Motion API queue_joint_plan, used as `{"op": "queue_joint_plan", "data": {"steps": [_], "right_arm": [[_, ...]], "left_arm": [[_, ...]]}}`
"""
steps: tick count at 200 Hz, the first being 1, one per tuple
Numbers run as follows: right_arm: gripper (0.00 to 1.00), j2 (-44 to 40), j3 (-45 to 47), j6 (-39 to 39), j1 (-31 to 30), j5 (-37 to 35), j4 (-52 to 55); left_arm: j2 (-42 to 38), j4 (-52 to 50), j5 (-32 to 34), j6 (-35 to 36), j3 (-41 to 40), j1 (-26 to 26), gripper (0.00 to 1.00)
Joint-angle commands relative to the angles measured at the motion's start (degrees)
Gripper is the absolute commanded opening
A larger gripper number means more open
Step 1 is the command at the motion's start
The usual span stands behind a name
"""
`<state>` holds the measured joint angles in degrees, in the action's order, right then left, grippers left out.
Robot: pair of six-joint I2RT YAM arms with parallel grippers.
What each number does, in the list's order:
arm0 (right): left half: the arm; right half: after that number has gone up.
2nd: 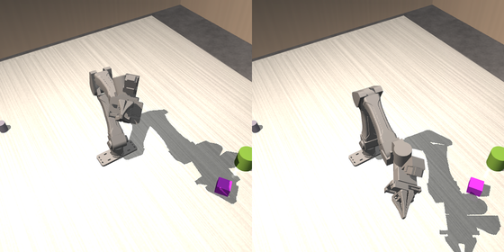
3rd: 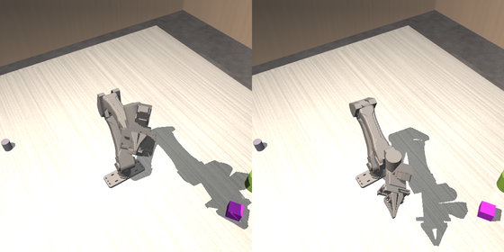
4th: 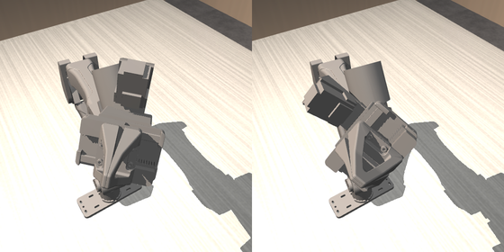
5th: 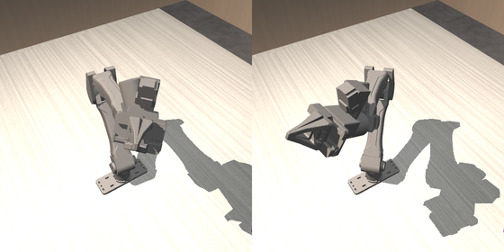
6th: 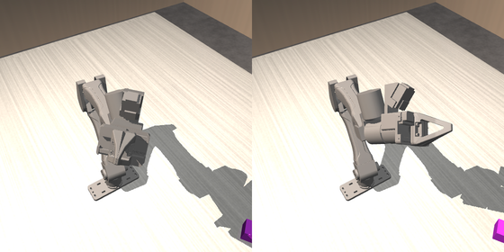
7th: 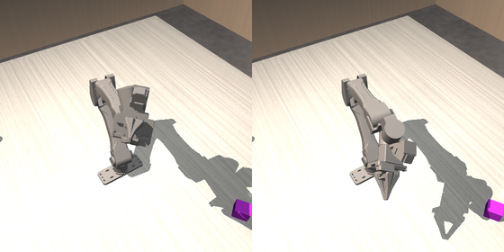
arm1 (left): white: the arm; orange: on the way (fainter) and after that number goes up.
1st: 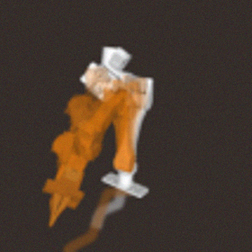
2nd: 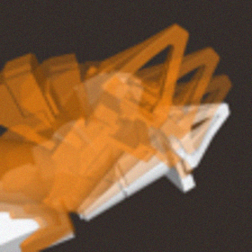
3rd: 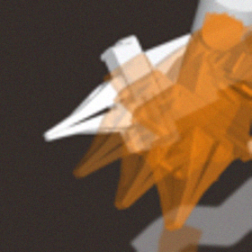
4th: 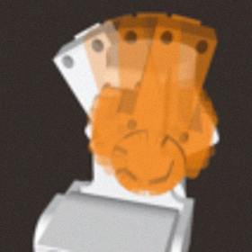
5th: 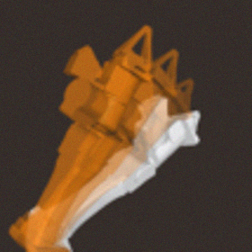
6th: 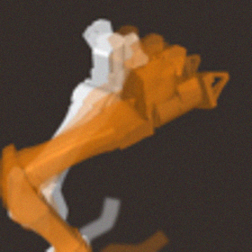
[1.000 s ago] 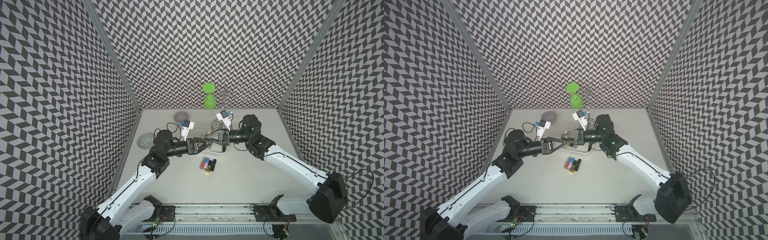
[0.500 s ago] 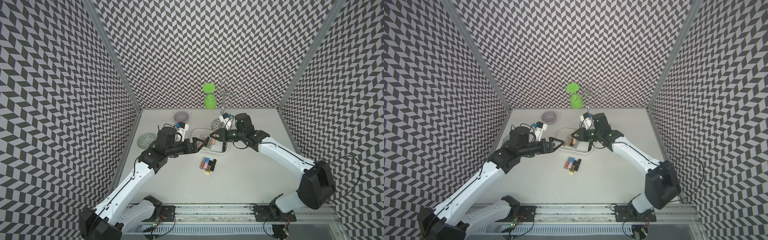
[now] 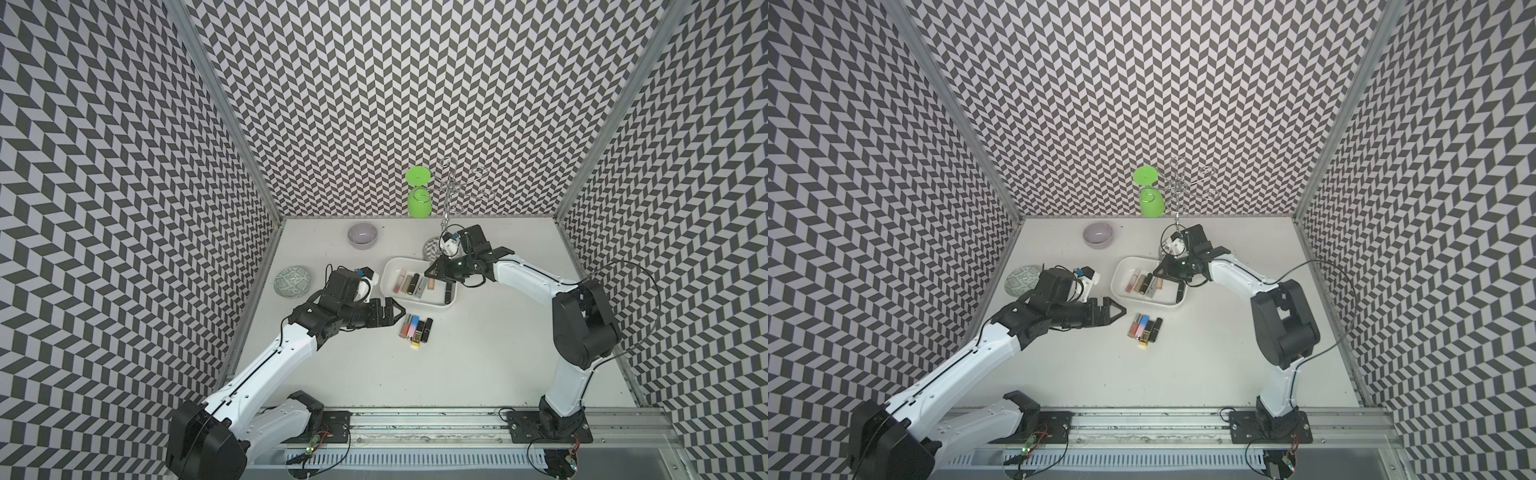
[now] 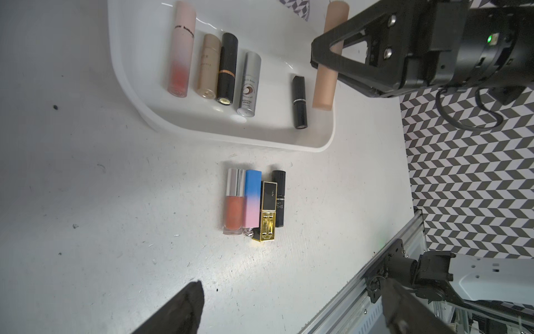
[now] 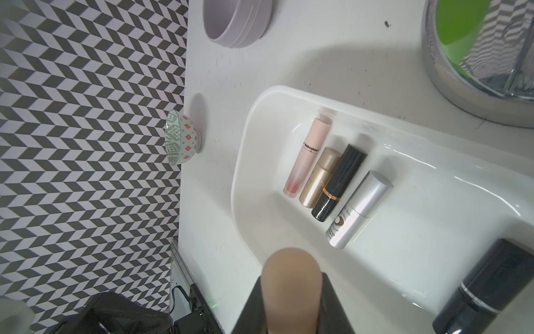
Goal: Put the lipstick into the storage box
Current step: Place the lipstick in the storage box.
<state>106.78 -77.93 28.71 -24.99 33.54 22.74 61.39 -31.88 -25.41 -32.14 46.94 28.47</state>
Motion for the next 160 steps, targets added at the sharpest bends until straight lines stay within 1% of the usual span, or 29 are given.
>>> {"op": "queue_joint_plan", "data": {"steps": [1,72,136,160], "right_arm": [[0.24,2.3,-1.3,-0.3,0.2,-1.1,-1.3],[0.24,7.7,-2.2,0.8,0.3,-4.2,-2.0],[0.26,11.2,-2.6,1.7,0.5,-3.8,-3.2],[0.29,11.7,-2.8,2.0,0.6,-3.8,-3.8]], "left_arm": [[0.2,0.8,-1.5,1.3,-0.6,0.2,0.99],[2.3,3.8,-2.9,-0.7,-3.0,1.3,0.99],[3.0,3.9,-3.3,-0.6,-3.1,1.9,0.99],[3.3,4.2,-3.6,-0.9,-3.3,2.0,0.99]]}}
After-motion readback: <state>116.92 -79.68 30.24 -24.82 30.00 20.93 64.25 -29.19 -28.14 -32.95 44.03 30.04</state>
